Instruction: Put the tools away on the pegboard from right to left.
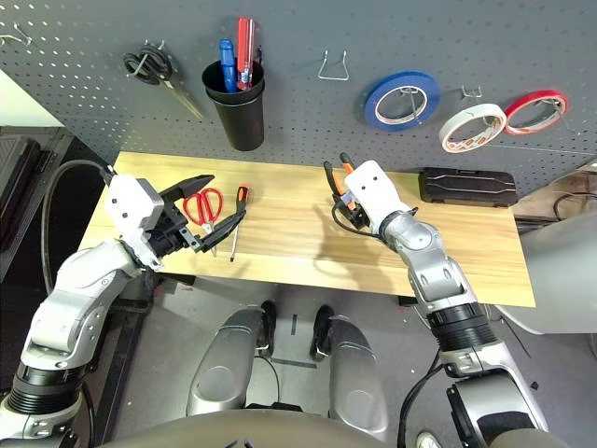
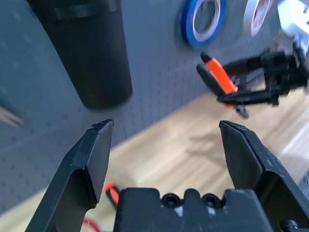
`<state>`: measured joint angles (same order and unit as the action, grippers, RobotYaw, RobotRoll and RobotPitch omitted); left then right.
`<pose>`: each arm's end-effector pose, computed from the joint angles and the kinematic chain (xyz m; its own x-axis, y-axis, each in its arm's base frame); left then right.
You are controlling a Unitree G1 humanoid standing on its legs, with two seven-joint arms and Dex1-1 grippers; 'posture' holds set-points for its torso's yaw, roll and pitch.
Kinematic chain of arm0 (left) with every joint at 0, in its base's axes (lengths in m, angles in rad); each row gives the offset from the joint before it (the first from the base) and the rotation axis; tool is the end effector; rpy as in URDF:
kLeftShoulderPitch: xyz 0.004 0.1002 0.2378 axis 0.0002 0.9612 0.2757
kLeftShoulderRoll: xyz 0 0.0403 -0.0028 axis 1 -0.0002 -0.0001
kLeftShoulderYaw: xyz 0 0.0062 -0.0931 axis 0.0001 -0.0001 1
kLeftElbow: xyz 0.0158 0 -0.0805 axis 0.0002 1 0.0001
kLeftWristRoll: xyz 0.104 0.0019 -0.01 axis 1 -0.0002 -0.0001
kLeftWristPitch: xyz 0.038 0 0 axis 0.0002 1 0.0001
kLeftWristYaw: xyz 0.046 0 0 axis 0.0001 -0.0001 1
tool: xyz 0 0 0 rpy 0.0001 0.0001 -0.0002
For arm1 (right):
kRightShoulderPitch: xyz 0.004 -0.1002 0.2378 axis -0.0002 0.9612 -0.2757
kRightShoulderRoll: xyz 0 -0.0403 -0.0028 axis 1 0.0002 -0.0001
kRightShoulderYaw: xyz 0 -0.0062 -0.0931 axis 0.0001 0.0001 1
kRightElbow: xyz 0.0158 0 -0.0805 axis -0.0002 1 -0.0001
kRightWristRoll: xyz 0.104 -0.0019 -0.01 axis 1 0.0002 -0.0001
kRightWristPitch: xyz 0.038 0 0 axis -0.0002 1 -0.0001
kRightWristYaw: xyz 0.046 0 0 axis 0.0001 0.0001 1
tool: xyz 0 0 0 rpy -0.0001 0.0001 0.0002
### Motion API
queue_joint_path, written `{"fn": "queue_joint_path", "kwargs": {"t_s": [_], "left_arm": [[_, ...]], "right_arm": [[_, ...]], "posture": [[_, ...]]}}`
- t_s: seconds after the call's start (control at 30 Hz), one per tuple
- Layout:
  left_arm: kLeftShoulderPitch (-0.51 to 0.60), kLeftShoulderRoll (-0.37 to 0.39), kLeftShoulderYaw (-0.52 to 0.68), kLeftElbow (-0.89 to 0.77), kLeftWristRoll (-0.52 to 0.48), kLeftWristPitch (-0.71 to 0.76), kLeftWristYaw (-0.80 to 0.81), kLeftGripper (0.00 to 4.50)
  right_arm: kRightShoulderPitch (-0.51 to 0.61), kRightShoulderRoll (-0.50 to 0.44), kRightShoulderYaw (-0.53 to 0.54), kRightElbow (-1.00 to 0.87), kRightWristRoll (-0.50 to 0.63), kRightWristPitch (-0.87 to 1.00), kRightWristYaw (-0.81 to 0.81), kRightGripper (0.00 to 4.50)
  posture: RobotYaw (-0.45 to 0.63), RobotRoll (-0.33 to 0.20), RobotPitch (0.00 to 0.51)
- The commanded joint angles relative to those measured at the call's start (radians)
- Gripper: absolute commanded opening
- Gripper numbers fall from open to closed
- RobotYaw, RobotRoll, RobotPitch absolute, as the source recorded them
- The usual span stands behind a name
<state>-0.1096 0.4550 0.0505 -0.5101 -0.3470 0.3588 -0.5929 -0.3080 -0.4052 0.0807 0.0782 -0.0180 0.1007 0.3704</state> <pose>0.2050 0.1918 0.1664 0.7229 -0.6845 0.0942 0.6458 0.7178 0.2601 0.2614 -0.1934 0.1138 0.9114 0.4070 -0.0612 -0.3915 0.8114 -0.4341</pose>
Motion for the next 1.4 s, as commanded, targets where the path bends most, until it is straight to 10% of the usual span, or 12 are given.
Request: {"fn": "queue_joint_path", "kwargs": {"t_s": [0.03,1.4], "left_arm": [[0.001,-0.009,0.01,-0.042,-0.026,-0.005,0.014,4.5],[-0.12,-0.026,-0.002,-0.062,-0.116,0.067,0.107,4.5]], "right_arm": [[0.007,0.009,-0.035,-0.038,0.009,-0.09,-0.013,2.98],[-0.476,0.106,-0.094,-0.074,-0.031,-0.18,-0.19,2.98]], "posture": [[0.33,0.0,0.186],[0.31,0.0,0.169]]}}
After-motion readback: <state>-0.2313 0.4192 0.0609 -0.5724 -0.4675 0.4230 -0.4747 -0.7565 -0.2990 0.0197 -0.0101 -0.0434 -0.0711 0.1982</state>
